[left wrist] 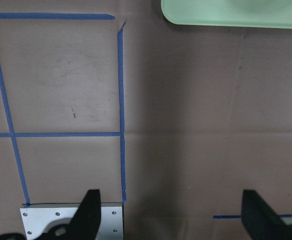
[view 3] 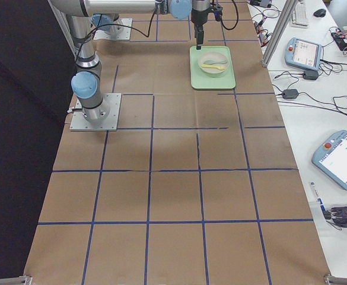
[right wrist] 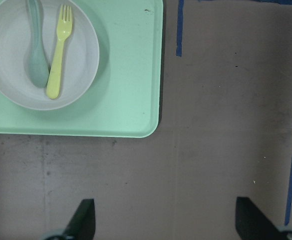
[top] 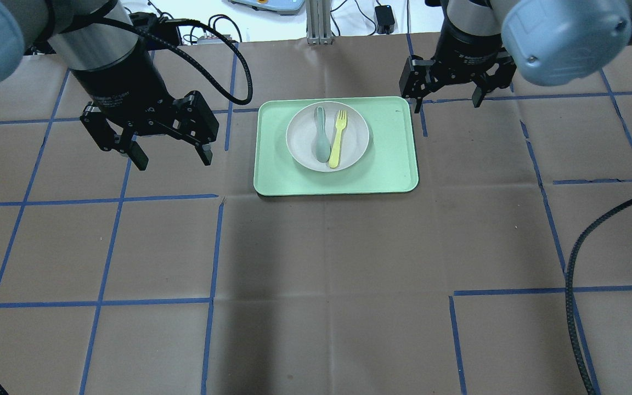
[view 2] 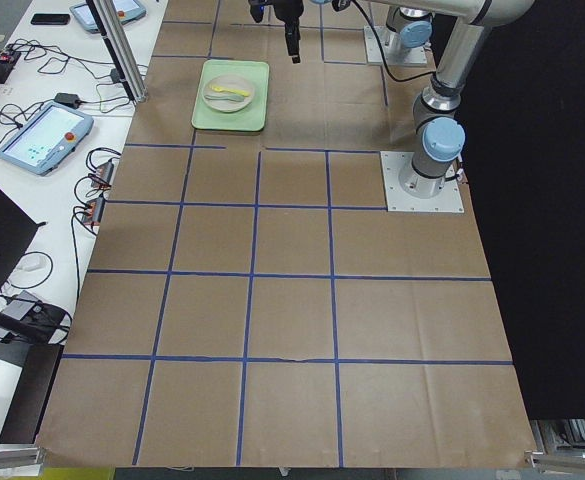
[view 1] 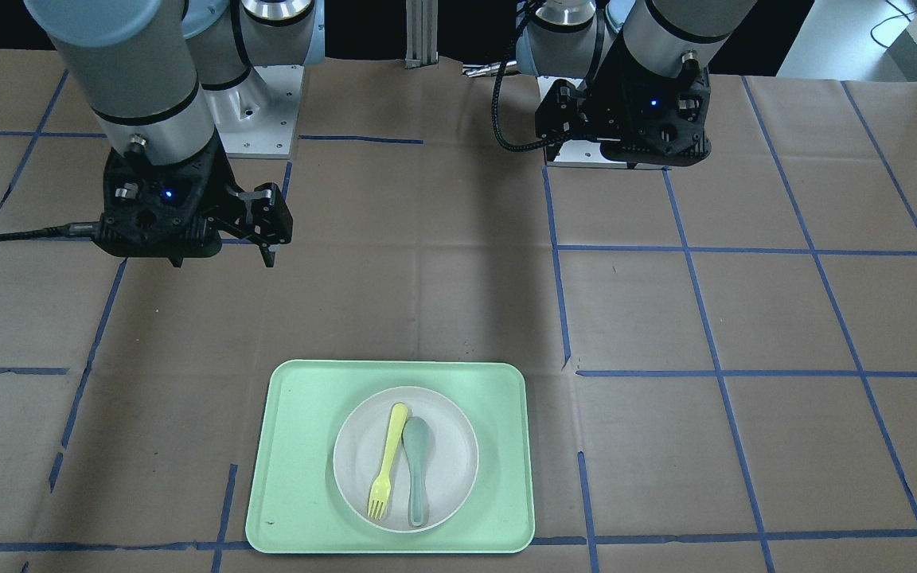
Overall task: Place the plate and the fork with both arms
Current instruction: 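Move the right gripper over the yellow fork on the plate while the left gripper withdraws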
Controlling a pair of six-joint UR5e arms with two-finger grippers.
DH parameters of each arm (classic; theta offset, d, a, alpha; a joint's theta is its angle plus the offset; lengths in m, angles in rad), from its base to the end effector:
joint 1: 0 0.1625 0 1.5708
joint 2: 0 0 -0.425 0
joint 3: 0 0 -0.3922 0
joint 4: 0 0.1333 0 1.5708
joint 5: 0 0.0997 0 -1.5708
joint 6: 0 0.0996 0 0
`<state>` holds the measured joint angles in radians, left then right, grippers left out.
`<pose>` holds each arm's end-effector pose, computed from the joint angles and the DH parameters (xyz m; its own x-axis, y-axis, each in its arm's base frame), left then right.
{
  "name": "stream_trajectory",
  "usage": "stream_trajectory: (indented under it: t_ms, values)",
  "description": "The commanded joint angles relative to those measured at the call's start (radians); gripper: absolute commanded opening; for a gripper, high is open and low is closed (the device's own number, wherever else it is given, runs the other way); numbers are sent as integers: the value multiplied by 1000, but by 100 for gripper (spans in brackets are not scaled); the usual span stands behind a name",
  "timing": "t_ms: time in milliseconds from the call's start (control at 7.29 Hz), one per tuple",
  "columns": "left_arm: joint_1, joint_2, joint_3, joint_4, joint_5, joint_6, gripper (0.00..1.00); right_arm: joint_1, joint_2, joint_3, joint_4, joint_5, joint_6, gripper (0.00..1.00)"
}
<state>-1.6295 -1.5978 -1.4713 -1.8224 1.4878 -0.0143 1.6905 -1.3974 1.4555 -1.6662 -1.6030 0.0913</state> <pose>-0.1697 -0.4739 0.5003 -0.9964 0.0297 0.0790 0.0435 0.9828 0.1793 0.1970 -0.5486 0.4626 -0.9992 -0.0272 0.0286 -0.0283 0.9988 -0.0401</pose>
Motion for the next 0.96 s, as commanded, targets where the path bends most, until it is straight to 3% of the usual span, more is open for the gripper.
stream_trajectory:
  t_ms: [0,274,549,823]
  values:
    - [2,-13,-17,75,5,151,100,78,130,-94,-32,0,103,100]
    - [25,4,-33,80,3,254,100,138,243,-174,-53,2,163,100]
    - [144,24,-78,71,5,238,100,175,326,-205,-117,3,228,100]
    - [148,96,-176,101,15,84,100,186,397,-205,-167,2,263,100]
